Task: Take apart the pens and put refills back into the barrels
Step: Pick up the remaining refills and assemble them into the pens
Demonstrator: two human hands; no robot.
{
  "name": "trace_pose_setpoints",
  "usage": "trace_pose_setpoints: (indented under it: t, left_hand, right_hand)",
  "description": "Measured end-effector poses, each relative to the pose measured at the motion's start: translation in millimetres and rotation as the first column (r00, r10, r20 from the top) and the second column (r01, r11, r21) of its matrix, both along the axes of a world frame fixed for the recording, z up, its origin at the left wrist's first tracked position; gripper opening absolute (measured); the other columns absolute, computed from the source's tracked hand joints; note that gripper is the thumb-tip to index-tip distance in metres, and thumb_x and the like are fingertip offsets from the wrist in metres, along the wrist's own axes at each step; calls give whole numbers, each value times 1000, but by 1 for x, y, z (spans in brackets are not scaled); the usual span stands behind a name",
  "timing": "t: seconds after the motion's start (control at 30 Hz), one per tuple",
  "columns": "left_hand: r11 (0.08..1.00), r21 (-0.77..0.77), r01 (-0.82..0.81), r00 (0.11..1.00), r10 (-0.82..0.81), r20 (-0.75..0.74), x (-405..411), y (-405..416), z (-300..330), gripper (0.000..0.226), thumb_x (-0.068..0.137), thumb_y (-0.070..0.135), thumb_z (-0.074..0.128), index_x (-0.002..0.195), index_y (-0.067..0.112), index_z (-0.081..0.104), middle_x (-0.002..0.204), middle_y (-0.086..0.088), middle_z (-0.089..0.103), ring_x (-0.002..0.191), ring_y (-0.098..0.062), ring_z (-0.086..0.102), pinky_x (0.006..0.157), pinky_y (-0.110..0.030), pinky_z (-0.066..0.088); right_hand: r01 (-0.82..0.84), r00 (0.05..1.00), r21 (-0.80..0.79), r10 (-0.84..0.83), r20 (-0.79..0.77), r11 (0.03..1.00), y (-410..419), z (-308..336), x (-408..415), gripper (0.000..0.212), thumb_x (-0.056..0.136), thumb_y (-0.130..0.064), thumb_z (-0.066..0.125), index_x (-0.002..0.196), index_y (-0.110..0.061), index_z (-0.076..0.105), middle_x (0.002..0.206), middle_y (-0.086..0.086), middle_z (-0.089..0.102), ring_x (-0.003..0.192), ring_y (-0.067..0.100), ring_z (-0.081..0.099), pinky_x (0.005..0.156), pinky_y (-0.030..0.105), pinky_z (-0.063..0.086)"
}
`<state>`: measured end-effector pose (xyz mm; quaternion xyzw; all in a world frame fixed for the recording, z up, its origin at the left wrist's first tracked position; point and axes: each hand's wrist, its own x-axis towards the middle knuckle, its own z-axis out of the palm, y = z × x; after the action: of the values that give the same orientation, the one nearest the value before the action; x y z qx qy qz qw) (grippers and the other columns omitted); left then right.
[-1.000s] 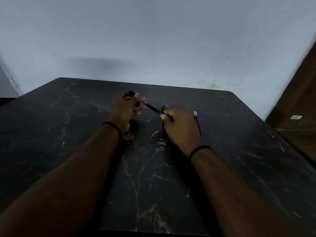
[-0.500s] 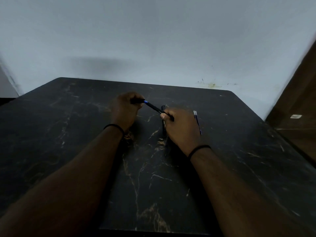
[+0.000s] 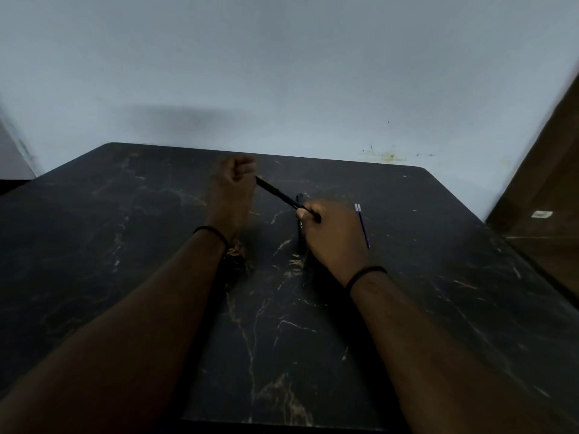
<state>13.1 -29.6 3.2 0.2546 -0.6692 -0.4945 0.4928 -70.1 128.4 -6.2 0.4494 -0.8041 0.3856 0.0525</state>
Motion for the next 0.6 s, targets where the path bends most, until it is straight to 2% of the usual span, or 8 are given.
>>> trace_pose_setpoints:
  t: [0.07,0.17,0.23,0.33,0.4,0.5,0.6]
  left_hand:
    - [986,165,-2,999,10,-48,4,-2,0,6,97,20,59,98,14,59,77,1,62,63,-10,59,54,-26,50]
    - [965,258,52,996,-68,56,10,-6,-3,37,92,47,63,94,10,58,67,-2,57,51,-10,50,43,-22,39]
    - [948,302,96,985,-133,105,10,-4,-4,33,90,42,67,90,9,60,67,-2,58,49,-8,48,42,-20,38]
    - [917,357,178,981,-192,6,9,-1,-2,19,92,24,68,84,7,63,69,-6,60,51,-10,51,40,-19,38]
    - [882,393,262,964,-259,-61,10,-2,-2,14,94,18,65,86,6,65,71,-7,64,55,-11,56,43,-18,42]
    - [836,430,341,937,-338,-87,11,-5,-3,10,95,13,60,93,7,69,75,-5,71,59,-10,63,47,-19,47]
    - [810,444,383,917,-390,-79,10,-6,-3,14,97,8,55,98,7,69,84,-7,73,64,-12,69,51,-20,52]
  right_hand:
    - [-3,1000,-3,3,-16,1000,0,0,1,22,100,-27,53,80,-21,62,77,0,61,77,21,59,72,33,47]
    - [4,999,6,-4,-53,1000,0,0,0,21,99,-27,54,82,-21,63,77,-1,60,77,20,59,69,31,43]
    - [14,997,26,-12,-73,1000,1,1,-1,20,99,-28,54,85,-20,66,76,-2,59,77,20,58,68,30,42]
    - [18,997,49,-14,-77,999,2,2,-1,20,100,-29,53,93,-18,69,77,-2,60,74,19,56,66,27,38]
    - [18,997,42,-15,-77,999,3,3,0,21,100,-29,54,94,-18,70,80,1,65,75,19,57,68,28,41]
    - [18,998,43,-15,-63,999,3,4,1,22,99,-29,54,94,-16,70,85,4,67,80,23,60,75,33,48]
    - [10,999,53,-7,-52,999,3,3,1,22,100,-27,54,87,-15,68,79,1,61,79,23,59,73,32,45]
